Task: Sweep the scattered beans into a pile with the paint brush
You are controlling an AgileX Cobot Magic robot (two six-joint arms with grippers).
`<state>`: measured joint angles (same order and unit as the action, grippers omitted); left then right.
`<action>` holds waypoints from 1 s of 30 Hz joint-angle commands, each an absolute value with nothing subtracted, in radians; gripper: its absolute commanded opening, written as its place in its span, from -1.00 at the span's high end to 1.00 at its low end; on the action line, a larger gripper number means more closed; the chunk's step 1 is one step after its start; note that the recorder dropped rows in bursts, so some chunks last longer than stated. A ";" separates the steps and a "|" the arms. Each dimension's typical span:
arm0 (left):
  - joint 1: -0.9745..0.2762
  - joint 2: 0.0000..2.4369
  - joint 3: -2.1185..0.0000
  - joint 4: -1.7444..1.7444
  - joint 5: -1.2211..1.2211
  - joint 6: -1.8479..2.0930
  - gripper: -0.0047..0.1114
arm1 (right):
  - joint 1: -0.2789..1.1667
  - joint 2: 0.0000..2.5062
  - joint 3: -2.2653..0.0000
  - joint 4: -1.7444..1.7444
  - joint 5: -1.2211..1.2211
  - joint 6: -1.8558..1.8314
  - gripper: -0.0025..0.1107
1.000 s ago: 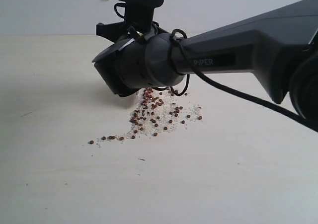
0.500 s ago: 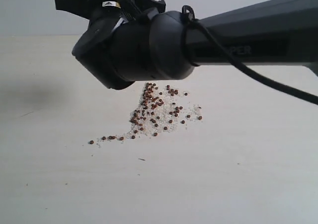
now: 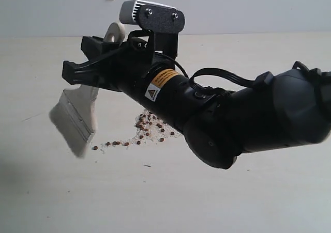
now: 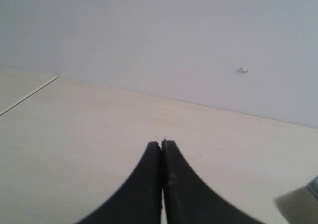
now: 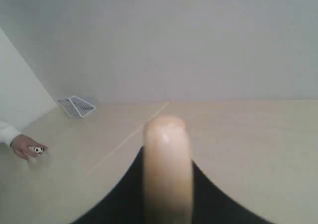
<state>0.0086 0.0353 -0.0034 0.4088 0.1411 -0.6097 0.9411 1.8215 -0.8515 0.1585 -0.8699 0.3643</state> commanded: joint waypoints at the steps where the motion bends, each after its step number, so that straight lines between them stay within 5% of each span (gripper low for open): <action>1: 0.013 0.029 0.000 0.400 0.140 -0.606 0.92 | 0.922 1.810 -0.845 0.114 -0.769 0.389 0.96; 20: 0.013 0.029 0.000 0.400 0.140 -0.606 0.92 | 0.865 1.932 -0.845 0.000 -0.764 0.349 0.96; 30: 0.013 0.029 0.000 0.400 0.148 -0.606 0.92 | 0.800 1.932 -0.845 0.271 -0.651 0.039 0.96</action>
<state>0.0086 0.0353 -0.0034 0.4088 0.1429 -0.6097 0.8242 1.9339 -0.8469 0.1910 -0.7119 0.1559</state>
